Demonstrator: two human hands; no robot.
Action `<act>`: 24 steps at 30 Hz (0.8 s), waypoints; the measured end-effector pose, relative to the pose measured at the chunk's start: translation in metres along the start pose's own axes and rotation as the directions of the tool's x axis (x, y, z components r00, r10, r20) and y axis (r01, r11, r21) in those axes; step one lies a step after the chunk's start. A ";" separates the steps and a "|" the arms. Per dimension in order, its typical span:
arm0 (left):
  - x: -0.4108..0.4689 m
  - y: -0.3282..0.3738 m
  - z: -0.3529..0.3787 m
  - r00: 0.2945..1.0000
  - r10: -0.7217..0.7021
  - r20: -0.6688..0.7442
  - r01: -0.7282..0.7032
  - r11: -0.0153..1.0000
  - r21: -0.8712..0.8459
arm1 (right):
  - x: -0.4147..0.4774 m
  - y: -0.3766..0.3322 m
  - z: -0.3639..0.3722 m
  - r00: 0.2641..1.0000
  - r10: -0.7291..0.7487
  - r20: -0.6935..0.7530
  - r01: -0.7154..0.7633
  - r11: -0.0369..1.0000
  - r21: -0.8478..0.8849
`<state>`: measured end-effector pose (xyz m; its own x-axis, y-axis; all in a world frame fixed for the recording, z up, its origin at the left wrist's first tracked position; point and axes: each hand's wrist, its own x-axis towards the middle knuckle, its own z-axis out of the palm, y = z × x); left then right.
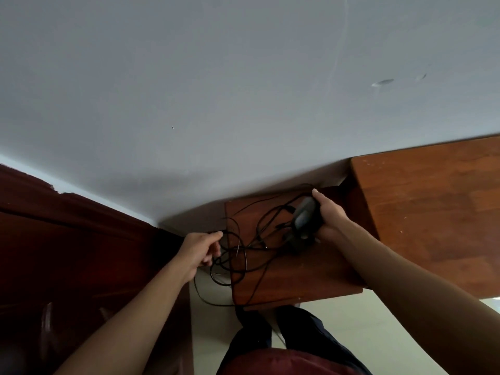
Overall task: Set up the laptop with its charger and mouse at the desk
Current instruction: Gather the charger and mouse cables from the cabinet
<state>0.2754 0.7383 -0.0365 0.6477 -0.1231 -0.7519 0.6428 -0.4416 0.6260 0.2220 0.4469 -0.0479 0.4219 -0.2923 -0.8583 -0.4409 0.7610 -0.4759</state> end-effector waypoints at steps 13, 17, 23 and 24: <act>-0.006 0.002 0.021 0.970 0.077 0.229 -0.087 0.996 0.034 | -0.014 0.057 0.042 0.991 0.133 0.001 -0.131 0.978 -0.161; -0.001 0.001 0.018 0.987 0.127 0.101 -0.131 0.991 0.032 | -0.012 0.073 0.018 0.977 0.211 0.025 -0.189 0.917 -0.351; 0.001 0.002 0.031 0.999 0.036 -0.005 -0.036 0.999 -0.017 | 0.002 0.087 -0.010 0.998 0.046 0.040 -0.010 0.777 -0.630; 0.001 0.002 0.030 0.999 0.027 -0.017 -0.027 1.000 -0.006 | 0.007 0.085 -0.017 0.998 -0.038 0.047 0.060 0.696 -0.716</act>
<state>0.2652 0.7109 -0.0426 0.6715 -0.1203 -0.7311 0.6272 -0.4331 0.6473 0.1735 0.5001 -0.0975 0.4749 -0.2933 -0.8297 -0.8486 0.0972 -0.5200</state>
